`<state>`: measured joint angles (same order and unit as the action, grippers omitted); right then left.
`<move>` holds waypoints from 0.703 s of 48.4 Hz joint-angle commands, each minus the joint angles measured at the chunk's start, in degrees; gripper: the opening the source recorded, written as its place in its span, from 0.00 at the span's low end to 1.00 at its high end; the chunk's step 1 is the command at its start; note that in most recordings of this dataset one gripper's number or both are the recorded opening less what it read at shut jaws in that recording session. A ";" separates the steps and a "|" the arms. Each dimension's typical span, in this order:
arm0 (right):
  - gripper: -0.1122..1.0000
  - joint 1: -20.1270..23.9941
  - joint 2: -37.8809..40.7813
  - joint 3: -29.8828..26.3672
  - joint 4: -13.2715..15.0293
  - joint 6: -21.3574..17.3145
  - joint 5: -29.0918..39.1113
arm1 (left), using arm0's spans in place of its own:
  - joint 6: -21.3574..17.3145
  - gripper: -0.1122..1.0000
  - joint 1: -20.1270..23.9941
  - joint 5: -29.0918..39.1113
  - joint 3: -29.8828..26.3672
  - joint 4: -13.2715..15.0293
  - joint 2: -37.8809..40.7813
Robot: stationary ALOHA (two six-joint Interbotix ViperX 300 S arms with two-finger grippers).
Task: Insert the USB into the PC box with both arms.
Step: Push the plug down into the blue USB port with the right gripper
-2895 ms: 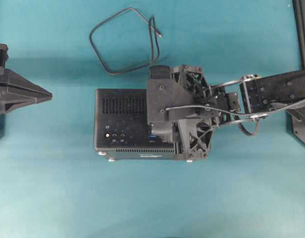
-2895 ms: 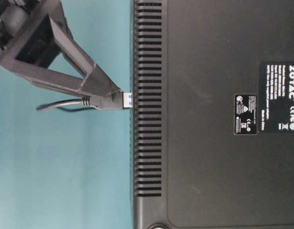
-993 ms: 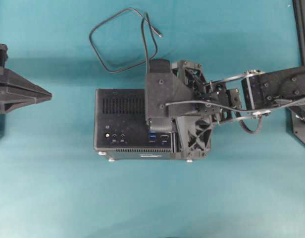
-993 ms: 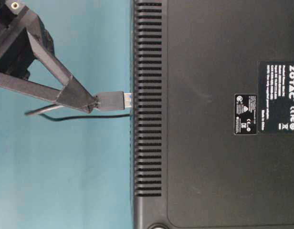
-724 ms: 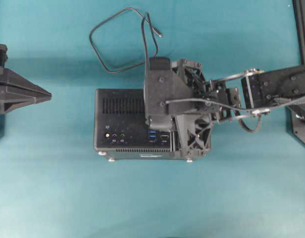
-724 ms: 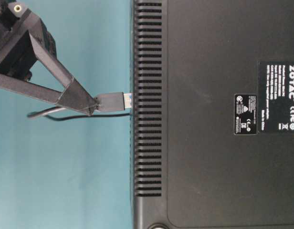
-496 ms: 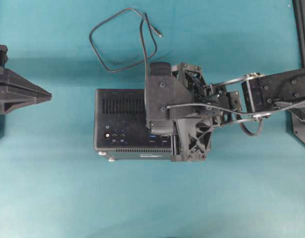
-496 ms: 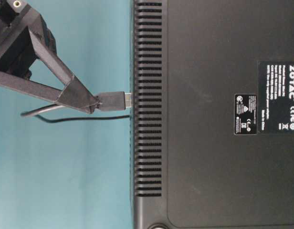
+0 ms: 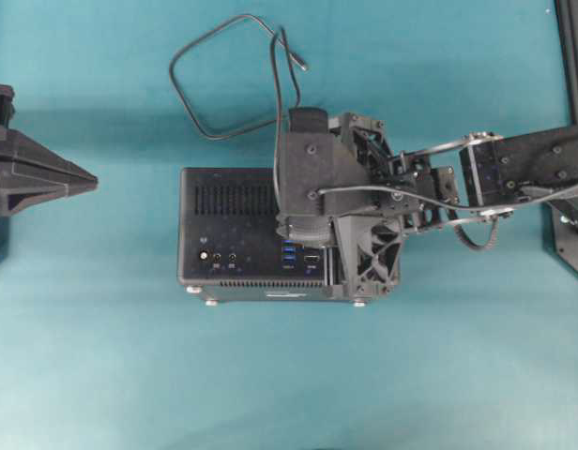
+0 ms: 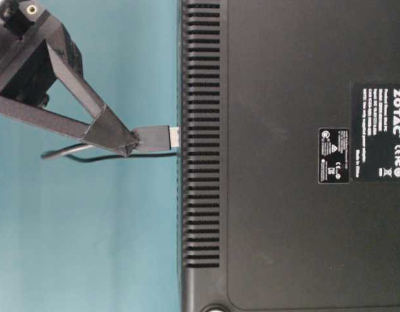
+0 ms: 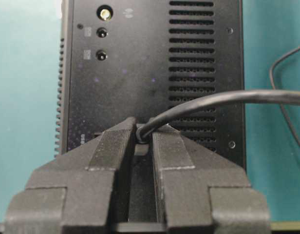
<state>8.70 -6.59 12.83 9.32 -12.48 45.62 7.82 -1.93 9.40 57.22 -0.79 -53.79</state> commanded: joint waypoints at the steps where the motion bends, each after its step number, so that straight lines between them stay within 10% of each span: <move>1: 0.21 0.44 -0.62 0.00 -0.26 -0.70 0.18 | 0.09 0.10 -0.09 -0.53 -0.88 -0.09 0.18; 34: 0.21 0.26 -0.44 1.32 -0.35 -0.62 -1.23 | 0.18 0.10 -0.09 -0.53 -1.05 -0.09 0.18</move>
<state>8.79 -6.86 14.15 9.05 -12.74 44.65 7.91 -1.93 9.40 57.22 -0.79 -53.79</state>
